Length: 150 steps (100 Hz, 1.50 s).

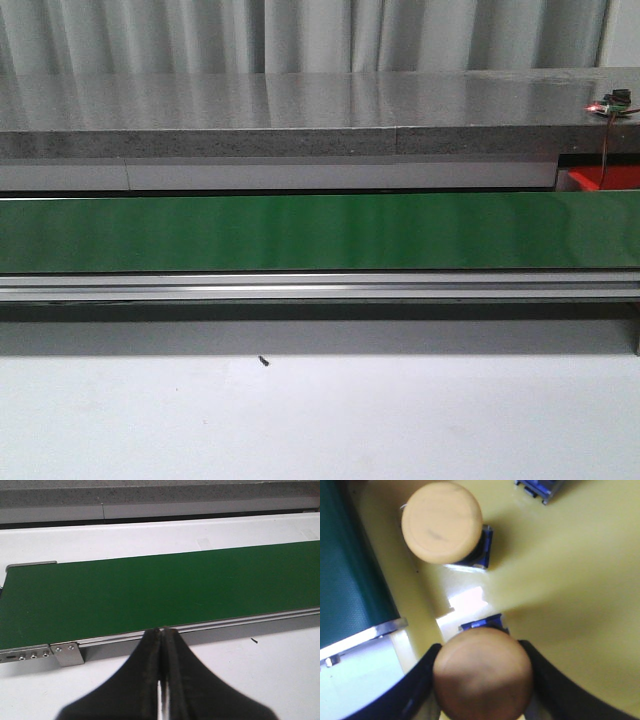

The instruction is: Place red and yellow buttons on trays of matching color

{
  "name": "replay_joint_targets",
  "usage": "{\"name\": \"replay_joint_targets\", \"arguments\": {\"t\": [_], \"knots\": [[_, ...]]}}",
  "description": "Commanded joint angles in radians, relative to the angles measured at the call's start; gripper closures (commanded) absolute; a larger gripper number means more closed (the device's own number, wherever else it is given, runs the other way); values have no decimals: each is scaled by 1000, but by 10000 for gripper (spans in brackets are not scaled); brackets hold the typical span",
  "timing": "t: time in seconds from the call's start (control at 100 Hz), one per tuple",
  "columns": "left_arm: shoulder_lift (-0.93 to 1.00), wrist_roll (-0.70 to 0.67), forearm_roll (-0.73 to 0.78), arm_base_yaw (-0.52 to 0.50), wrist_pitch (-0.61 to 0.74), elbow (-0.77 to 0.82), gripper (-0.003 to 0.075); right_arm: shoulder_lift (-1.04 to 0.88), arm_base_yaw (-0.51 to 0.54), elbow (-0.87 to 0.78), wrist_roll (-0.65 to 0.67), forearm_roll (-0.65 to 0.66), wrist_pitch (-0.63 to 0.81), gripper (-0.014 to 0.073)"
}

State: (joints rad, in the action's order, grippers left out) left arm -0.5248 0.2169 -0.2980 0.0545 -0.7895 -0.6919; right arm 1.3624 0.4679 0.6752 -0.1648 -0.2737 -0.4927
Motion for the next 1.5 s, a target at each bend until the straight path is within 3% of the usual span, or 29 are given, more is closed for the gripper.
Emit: {"name": "replay_joint_targets", "arguments": {"t": [0.0,0.29,0.72,0.84,1.09,1.49], "knots": [[-3,3,-23,8,75,-27,740,-21,8,18,-1,-12,40,275],[-3,3,-23,8,75,-27,740,-21,8,18,-1,-12,40,113],[-3,3,-23,8,75,-27,740,-167,-3,18,-1,11,57,121],[-3,3,-23,8,75,-27,740,-242,-59,18,-1,52,63,232],[-3,3,-23,8,75,-27,740,-386,-242,18,-1,124,58,719],[-3,3,-23,8,76,-27,740,-626,-363,-57,-1,119,80,711]]}}
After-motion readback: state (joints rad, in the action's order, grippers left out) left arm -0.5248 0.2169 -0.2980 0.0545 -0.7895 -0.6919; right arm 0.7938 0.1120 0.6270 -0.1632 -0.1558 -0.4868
